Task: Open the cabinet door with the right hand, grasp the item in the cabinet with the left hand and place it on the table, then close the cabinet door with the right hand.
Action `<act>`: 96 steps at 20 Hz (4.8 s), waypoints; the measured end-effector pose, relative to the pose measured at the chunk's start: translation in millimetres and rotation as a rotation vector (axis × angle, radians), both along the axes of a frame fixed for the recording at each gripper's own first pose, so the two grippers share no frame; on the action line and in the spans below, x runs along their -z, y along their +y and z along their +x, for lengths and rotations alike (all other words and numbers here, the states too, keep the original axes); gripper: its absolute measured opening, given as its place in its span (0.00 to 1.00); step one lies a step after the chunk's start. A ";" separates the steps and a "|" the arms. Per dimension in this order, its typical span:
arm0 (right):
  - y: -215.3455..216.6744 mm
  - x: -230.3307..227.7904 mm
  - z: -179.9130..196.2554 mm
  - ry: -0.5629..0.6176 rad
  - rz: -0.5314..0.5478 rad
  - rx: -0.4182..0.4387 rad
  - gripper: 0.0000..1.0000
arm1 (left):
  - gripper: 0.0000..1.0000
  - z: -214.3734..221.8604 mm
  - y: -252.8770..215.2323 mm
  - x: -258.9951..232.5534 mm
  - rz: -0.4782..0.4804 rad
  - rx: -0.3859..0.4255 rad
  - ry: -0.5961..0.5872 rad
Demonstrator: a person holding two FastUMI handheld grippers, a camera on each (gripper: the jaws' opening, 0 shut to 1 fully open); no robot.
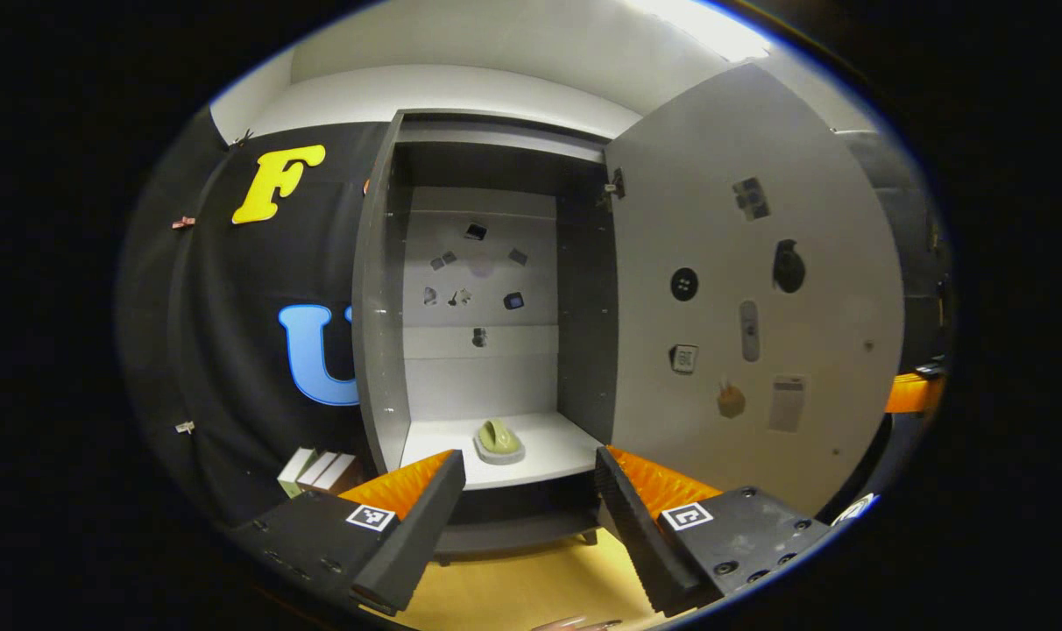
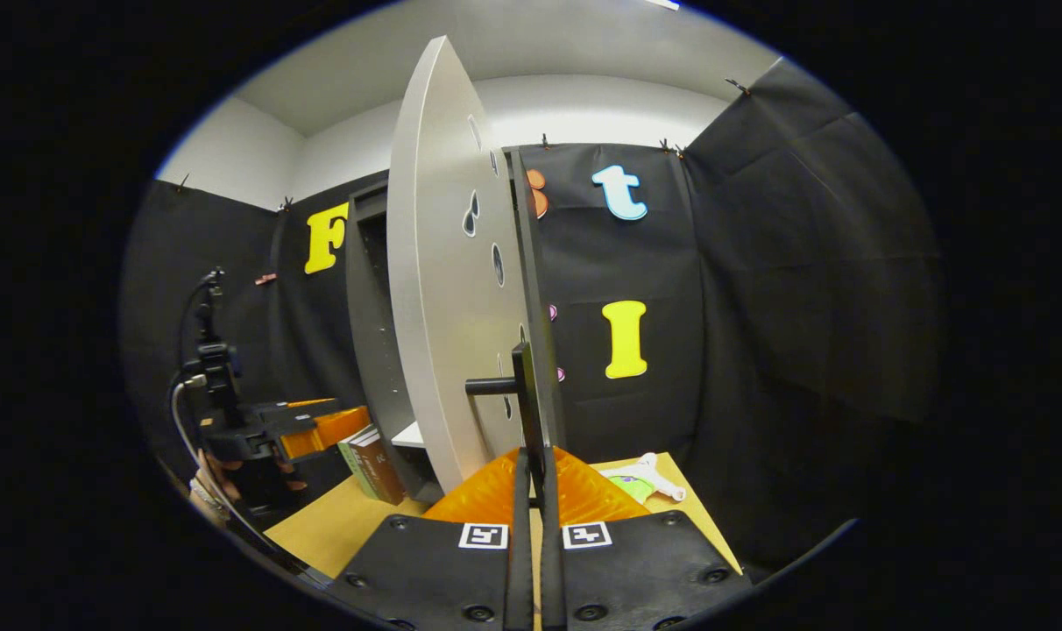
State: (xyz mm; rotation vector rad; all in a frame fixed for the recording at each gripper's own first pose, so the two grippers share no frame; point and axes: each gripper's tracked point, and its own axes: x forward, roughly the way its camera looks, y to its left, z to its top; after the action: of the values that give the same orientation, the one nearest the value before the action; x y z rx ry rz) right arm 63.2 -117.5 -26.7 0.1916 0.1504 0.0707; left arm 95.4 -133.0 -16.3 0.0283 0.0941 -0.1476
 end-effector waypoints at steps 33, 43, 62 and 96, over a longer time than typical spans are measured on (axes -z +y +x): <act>-240.4 79.6 30.4 0.133 -0.224 0.448 0.98 | 0.84 310.6 3.9 126.8 0.011 -0.117 0.390; -249.8 88.6 34.6 0.151 -0.183 0.475 0.98 | 0.27 318.3 16.0 161.2 -0.021 -0.190 0.493; -213.3 82.3 39.3 0.117 -0.128 0.295 0.96 | 0.23 211.1 17.6 93.1 -0.098 -0.245 0.401; -125.6 71.6 -56.4 0.026 -0.121 0.293 0.98 | 0.23 -103.1 -52.9 301.6 -0.158 -0.119 0.546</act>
State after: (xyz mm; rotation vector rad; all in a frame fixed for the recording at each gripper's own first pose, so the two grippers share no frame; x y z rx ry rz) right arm 6.8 -243.1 -98.3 0.0926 0.1503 -0.2325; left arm -7.7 -185.9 -317.9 -0.1767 0.6277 -0.0405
